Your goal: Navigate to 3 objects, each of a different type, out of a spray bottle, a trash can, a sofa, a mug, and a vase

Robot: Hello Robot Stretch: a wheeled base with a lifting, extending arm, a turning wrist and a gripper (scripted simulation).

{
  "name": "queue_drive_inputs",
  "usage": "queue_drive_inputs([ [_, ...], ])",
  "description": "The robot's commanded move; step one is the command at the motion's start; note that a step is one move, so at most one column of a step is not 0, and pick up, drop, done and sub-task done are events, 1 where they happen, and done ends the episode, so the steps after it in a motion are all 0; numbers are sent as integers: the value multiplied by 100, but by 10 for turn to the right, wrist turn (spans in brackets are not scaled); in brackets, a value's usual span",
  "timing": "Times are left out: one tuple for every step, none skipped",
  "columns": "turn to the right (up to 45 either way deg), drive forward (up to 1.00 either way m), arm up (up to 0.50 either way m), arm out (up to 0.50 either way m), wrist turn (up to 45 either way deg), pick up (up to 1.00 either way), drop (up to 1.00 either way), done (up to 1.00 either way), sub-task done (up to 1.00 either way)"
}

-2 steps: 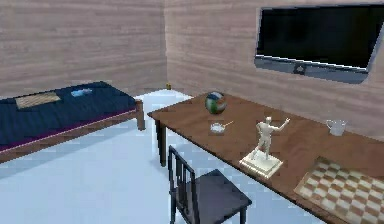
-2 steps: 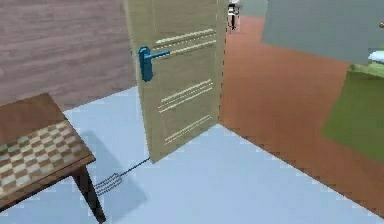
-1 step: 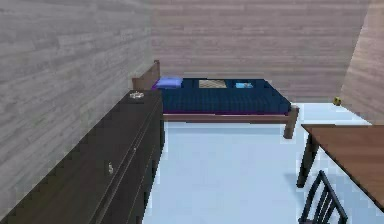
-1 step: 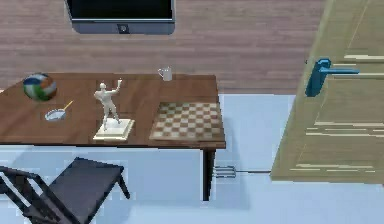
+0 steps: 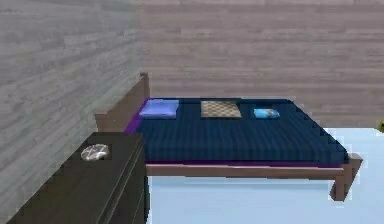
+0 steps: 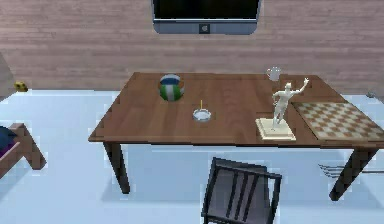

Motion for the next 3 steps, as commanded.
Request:
queue_drive_inputs([
  [-90,0,0,0,0,0,0,0,0],
  [0,30,0,0,0,0,0,0,0],
  [-240,0,0,0,0,0,0,0,0],
])
